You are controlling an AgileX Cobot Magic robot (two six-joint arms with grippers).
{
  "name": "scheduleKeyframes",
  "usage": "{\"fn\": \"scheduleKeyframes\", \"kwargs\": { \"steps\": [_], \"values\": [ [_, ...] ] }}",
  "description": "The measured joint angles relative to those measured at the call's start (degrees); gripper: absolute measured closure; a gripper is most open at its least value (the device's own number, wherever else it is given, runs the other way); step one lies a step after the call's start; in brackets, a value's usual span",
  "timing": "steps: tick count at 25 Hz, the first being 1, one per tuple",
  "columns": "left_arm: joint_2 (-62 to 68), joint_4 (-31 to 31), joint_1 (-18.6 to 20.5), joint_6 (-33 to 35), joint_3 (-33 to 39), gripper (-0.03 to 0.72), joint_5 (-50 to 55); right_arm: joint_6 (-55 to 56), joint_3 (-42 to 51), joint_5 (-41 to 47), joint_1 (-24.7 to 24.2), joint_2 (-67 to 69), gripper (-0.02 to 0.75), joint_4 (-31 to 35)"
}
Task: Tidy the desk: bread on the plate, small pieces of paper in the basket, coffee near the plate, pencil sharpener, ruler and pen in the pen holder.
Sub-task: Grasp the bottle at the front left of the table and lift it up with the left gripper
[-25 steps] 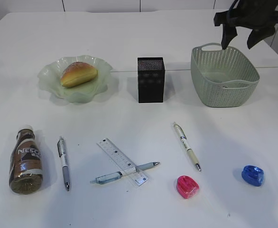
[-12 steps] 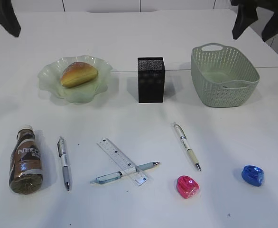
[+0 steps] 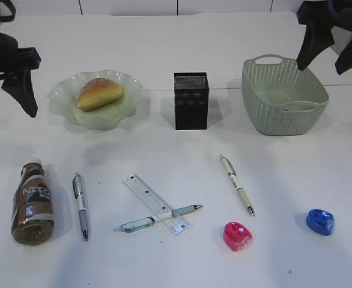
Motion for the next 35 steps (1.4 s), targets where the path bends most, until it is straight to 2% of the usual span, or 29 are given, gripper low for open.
{"fn": "scheduleKeyframes", "kwargs": {
  "steps": [9,18,22,26,35],
  "values": [
    [7.45,0.51,0.0,-1.55,0.05,0.162,-0.57,-0.49,0.0,0.0,0.0,0.0,0.209,0.84],
    [10.66,3.78,0.67,-3.93,0.51,0.162,-0.9,-0.77,0.0,0.0,0.0,0.0,0.209,0.84],
    [11.06,4.62,0.94,-4.32,2.65,0.162,-1.38,-0.81,0.0,0.0,0.0,0.0,0.209,0.89],
    [11.31,4.75,1.56,-4.46,5.48,0.162,-1.38,-0.91,0.0,0.0,0.0,0.0,0.208,0.89],
    [12.49,2.33,1.9,-4.63,5.64,0.162,-1.79,-0.91,0.0,0.0,0.0,0.0,0.208,0.89]
  ]
}}
